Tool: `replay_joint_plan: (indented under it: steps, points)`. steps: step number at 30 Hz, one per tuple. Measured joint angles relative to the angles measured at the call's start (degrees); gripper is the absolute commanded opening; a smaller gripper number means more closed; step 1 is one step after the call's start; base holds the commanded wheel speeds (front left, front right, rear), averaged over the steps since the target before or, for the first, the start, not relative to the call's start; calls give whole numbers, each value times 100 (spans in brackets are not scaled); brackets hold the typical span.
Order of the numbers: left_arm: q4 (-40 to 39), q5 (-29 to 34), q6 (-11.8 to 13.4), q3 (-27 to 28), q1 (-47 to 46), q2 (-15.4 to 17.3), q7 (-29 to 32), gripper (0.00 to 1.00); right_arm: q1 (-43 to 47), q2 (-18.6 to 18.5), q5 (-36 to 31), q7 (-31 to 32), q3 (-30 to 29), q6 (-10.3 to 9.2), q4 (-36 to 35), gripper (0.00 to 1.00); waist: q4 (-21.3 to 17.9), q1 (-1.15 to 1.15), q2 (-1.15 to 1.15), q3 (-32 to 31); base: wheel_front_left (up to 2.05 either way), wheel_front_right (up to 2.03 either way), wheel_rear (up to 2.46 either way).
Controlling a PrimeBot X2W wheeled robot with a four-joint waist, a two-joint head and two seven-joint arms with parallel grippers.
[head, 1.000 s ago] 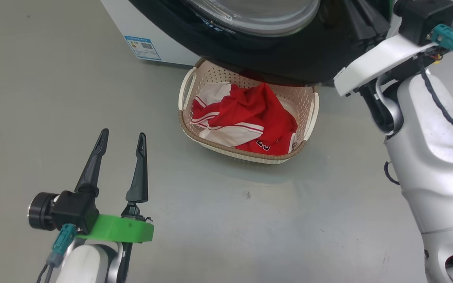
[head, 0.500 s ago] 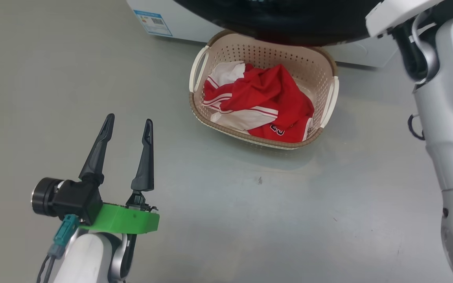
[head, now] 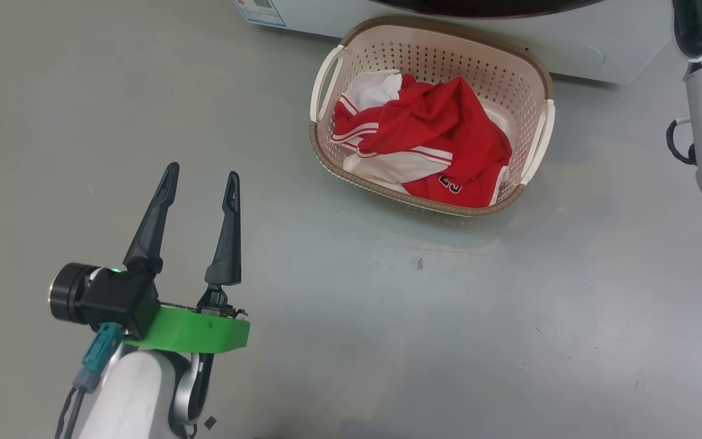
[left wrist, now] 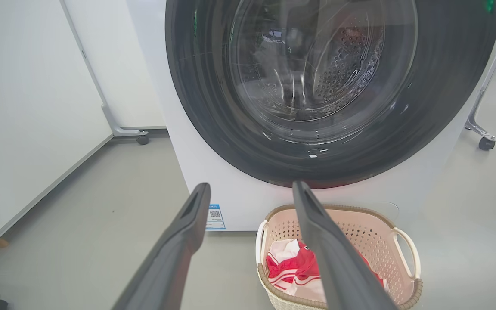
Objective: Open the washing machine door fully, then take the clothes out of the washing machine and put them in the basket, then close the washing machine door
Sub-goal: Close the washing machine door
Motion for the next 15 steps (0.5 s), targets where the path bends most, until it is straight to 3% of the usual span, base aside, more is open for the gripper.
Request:
replay_joint_plan:
  steps: [15]
  points:
    - [10,7,0,35,-185,-19,-1,100,-215,135,101,-269,149,54,614,0,-103,0,0,75,0,0,0]
